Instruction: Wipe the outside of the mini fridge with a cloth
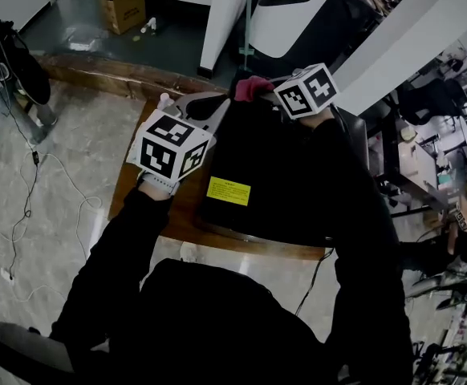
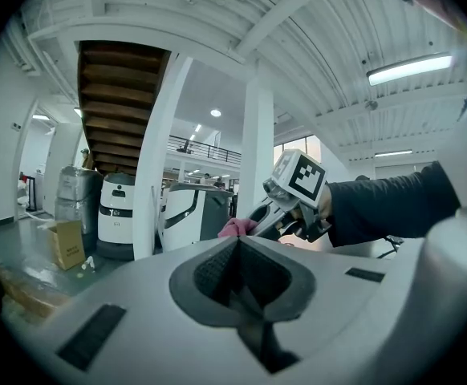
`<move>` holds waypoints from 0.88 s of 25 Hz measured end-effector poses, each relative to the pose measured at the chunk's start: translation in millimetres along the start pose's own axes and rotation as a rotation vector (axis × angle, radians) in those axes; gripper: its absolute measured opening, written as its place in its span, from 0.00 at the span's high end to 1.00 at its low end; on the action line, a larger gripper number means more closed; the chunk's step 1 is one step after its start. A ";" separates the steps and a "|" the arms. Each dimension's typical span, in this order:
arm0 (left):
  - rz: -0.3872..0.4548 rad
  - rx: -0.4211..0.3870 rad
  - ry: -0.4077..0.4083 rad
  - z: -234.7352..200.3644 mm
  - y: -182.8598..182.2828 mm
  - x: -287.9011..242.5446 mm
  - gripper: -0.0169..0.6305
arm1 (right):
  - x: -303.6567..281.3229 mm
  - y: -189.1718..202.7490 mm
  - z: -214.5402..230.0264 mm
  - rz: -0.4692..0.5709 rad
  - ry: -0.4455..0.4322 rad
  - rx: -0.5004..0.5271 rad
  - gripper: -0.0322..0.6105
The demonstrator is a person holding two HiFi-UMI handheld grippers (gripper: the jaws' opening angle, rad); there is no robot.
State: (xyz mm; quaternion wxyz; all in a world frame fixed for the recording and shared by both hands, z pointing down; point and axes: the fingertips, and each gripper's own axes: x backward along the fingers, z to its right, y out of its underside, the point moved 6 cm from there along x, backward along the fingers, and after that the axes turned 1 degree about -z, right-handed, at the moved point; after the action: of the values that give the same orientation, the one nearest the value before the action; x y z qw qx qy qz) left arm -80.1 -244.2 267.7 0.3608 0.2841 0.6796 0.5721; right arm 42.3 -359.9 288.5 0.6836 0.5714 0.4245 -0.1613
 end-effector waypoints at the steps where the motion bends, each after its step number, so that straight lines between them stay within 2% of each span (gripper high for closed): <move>1: 0.000 0.001 -0.007 6.9 0.5 7.2 0.96 | 3.6 3.3 -10.0 -0.006 -0.016 0.005 0.84; 7: -0.011 -0.015 -0.039 51.7 5.0 43.1 0.96 | 25.3 25.4 -70.6 -0.026 -0.073 0.053 0.84; 22: -0.008 -0.066 -0.108 157.0 4.9 114.5 0.96 | 87.0 88.7 -210.6 -0.042 -0.219 0.096 0.84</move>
State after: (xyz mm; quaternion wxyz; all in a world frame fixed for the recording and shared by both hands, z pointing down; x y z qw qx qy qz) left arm -18.5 -62.0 240.3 0.4084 0.3000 0.6408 0.5767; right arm 72.6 -117.3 282.0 0.6943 0.5734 0.3509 -0.2571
